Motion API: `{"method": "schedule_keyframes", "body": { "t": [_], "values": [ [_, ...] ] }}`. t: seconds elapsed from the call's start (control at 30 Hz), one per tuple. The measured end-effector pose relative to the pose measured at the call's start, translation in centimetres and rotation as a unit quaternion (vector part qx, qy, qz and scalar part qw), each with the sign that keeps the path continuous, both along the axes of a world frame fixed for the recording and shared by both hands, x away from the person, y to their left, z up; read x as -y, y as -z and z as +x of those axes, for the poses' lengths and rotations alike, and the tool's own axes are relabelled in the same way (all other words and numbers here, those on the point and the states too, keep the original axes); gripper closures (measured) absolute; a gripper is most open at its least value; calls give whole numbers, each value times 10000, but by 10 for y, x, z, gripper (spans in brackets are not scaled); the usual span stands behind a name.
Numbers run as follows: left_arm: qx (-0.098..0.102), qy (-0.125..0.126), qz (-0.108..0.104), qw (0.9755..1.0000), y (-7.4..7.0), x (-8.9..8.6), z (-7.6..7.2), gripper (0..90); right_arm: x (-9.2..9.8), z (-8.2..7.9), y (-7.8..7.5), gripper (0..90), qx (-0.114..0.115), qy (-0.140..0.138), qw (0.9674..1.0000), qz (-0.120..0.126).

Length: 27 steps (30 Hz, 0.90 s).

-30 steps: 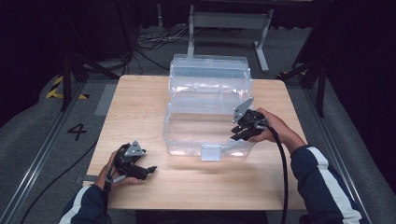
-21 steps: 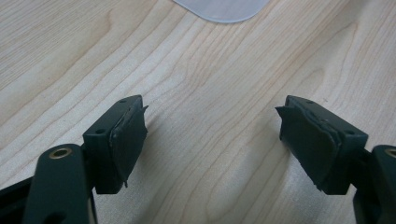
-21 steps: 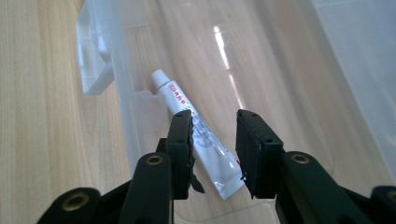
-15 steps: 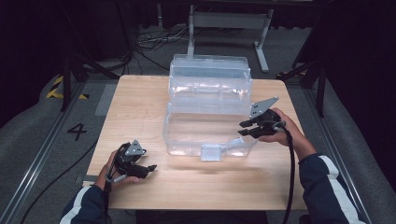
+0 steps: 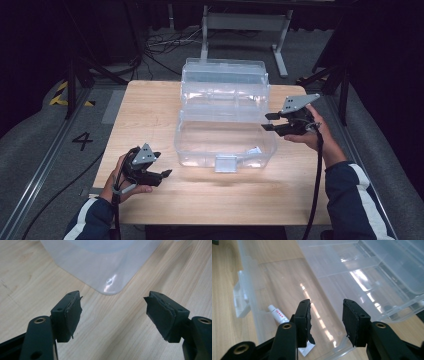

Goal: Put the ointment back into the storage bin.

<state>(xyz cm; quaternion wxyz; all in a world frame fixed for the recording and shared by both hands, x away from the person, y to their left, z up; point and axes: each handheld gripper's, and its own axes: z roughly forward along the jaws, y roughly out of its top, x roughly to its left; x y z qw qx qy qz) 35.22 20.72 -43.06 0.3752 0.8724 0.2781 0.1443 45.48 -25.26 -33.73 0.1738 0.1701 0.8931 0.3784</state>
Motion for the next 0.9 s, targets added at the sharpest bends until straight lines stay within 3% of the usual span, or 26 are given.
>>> {"method": "schedule_keyframes", "body": {
  "t": [0.1,0.3,0.47,0.67,0.77,0.9],
  "values": [
    [58,64,-58,9999,-7,3,0,287,0,4,-5,584,20,55,10000,74],
    [258,210,-74,9994,-26,16,1,281,-2,17,-20,568,274,247,9988,313],
    [406,390,-105,9984,-41,31,4,282,-9,28,-31,554,408,307,9984,253],
    [358,636,177,9972,-44,57,16,285,-16,44,-40,545,458,406,9978,253],
    [301,775,361,9959,-42,69,22,299,-22,57,-40,545,372,470,9981,110],
    [221,891,439,9948,-39,76,28,362,-28,68,-39,545,314,540,9980,-2]
  ]
}}
